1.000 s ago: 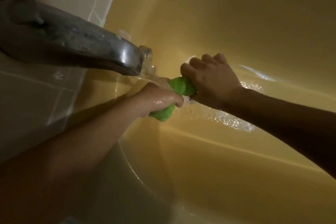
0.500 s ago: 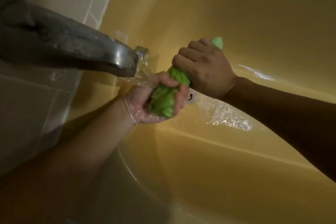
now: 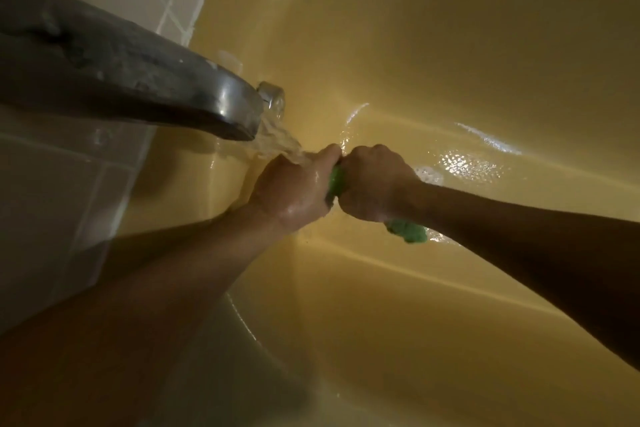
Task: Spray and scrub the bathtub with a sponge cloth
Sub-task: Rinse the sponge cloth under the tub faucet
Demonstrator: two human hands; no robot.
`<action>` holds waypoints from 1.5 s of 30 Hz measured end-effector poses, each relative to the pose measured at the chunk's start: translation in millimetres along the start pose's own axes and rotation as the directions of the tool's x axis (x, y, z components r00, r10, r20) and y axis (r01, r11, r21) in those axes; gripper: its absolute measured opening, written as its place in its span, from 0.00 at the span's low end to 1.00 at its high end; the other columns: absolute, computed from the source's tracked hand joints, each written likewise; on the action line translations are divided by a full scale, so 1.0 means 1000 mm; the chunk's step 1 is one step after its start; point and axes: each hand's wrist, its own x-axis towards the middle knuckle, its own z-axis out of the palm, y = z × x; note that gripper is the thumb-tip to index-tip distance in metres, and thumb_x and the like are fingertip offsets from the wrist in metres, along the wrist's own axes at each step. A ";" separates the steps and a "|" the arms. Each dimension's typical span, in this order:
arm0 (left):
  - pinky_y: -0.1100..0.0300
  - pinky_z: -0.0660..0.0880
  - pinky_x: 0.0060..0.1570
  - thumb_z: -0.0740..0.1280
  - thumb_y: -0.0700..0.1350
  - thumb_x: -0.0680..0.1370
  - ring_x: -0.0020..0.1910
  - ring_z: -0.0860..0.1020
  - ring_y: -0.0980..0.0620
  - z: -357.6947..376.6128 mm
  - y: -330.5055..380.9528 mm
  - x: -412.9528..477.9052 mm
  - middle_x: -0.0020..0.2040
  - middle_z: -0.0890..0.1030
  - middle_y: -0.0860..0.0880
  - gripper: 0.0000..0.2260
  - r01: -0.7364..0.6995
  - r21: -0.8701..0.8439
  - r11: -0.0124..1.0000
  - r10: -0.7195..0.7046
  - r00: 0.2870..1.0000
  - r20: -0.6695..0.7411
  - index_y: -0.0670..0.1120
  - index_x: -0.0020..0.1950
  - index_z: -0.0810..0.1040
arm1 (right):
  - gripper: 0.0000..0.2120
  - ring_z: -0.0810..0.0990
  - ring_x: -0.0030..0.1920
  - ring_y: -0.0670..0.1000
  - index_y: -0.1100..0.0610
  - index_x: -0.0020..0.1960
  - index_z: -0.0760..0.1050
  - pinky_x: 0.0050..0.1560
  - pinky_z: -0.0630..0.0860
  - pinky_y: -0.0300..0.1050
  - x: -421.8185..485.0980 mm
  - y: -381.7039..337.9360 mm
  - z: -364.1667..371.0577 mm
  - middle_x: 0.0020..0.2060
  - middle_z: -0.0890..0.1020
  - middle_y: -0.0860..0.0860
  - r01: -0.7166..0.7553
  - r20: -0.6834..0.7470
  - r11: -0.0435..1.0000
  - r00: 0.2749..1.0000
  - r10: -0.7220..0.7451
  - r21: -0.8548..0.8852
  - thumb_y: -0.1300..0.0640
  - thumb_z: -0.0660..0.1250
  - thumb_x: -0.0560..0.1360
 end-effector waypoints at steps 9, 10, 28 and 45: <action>0.62 0.60 0.28 0.76 0.45 0.74 0.32 0.71 0.53 -0.026 0.014 0.000 0.36 0.68 0.57 0.18 0.163 -0.100 0.982 -0.169 0.984 -0.050 0.46 0.55 0.70 | 0.06 0.79 0.42 0.57 0.52 0.47 0.77 0.39 0.76 0.47 0.005 0.004 -0.017 0.36 0.77 0.50 0.139 -0.108 0.984 0.983 -0.151 -0.109 0.59 0.66 0.71; 0.61 0.63 0.30 0.77 0.48 0.74 0.35 0.72 0.54 -0.034 0.017 -0.001 0.38 0.71 0.55 0.20 0.267 -0.195 0.944 -0.266 0.963 0.036 0.48 0.56 0.69 | 0.08 0.79 0.42 0.58 0.50 0.50 0.77 0.40 0.74 0.47 0.006 0.008 -0.017 0.37 0.77 0.50 0.188 -0.201 0.968 0.955 -0.220 -0.167 0.58 0.67 0.72; 0.66 0.64 0.25 0.70 0.45 0.74 0.30 0.71 0.50 -0.033 0.006 0.018 0.30 0.71 0.53 0.11 0.445 -0.168 0.880 -0.333 0.828 0.450 0.49 0.35 0.70 | 0.07 0.73 0.37 0.59 0.51 0.55 0.77 0.39 0.69 0.47 0.009 -0.003 -0.015 0.37 0.75 0.52 0.167 -0.296 0.914 0.911 -0.287 -0.371 0.55 0.61 0.80; 0.53 0.74 0.40 0.73 0.51 0.74 0.43 0.79 0.43 -0.013 0.007 0.018 0.46 0.78 0.48 0.16 0.392 -0.137 0.910 -0.376 0.918 0.129 0.49 0.54 0.69 | 0.06 0.78 0.42 0.56 0.52 0.46 0.75 0.38 0.71 0.45 0.019 -0.003 -0.022 0.37 0.77 0.51 0.085 -0.075 0.988 0.993 -0.095 -0.133 0.61 0.67 0.73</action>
